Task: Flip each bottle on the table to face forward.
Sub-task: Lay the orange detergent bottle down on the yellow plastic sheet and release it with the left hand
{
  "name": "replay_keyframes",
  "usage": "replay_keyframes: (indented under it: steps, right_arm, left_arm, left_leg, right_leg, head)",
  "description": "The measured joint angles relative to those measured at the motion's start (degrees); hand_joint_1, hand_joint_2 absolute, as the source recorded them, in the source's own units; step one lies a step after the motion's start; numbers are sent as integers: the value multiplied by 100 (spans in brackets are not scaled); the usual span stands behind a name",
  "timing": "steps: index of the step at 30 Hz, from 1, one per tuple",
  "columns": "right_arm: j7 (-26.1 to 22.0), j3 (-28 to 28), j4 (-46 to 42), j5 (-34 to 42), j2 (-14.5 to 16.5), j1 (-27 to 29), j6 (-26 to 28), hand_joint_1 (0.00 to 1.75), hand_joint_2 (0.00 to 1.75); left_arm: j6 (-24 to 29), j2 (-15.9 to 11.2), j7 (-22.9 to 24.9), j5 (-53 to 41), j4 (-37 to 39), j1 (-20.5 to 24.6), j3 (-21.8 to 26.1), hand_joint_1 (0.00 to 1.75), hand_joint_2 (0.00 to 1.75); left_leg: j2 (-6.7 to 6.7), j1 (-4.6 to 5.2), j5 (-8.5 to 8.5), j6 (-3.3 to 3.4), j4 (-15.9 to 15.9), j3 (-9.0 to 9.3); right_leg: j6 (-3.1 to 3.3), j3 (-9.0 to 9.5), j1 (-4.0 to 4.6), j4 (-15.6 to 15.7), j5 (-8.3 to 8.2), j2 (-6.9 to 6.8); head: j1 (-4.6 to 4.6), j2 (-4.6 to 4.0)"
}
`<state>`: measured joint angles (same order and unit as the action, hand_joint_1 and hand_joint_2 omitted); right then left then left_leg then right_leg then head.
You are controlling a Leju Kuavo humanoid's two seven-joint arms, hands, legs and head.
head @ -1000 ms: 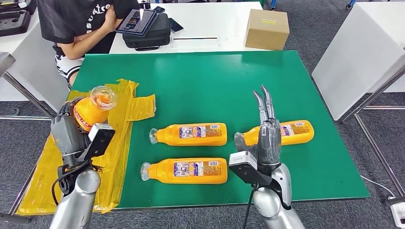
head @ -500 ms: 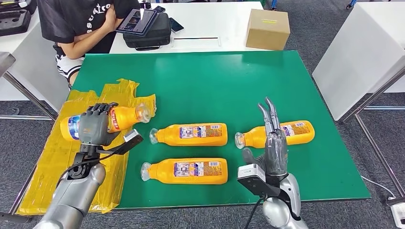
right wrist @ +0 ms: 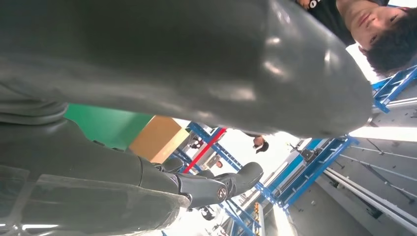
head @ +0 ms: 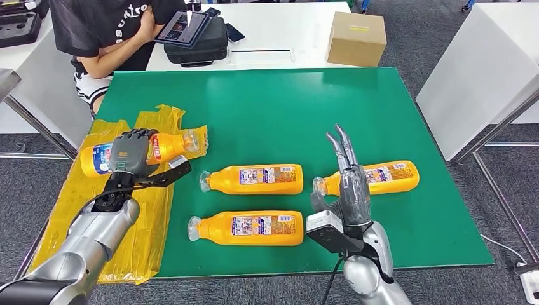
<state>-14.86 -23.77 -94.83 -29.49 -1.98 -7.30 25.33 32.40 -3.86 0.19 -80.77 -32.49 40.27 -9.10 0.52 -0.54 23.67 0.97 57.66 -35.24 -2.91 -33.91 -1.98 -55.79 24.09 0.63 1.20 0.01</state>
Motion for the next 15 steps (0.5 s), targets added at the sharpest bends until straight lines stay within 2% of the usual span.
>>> replay_keyframes:
  steps: [6,15]
  right_arm:
    - [1,-127,87,88,-27,-32,-17,0,0]
    - [-5,-243,200,140,-60,-56,-30,0,0]
  left_arm:
    - [-222,-73,337,-168,286,351,-13,175,175]
    - [-481,-174,446,-168,551,671,-9,175,175]
  left_leg:
    - [0,0,0,0,0,-1]
    - [0,0,-1,0,0,-2]
  right_leg:
    - [0,-1,0,0,0,0]
    - [0,-1,0,-1,0,0]
  head:
    - [0,1]
    - [-1,0]
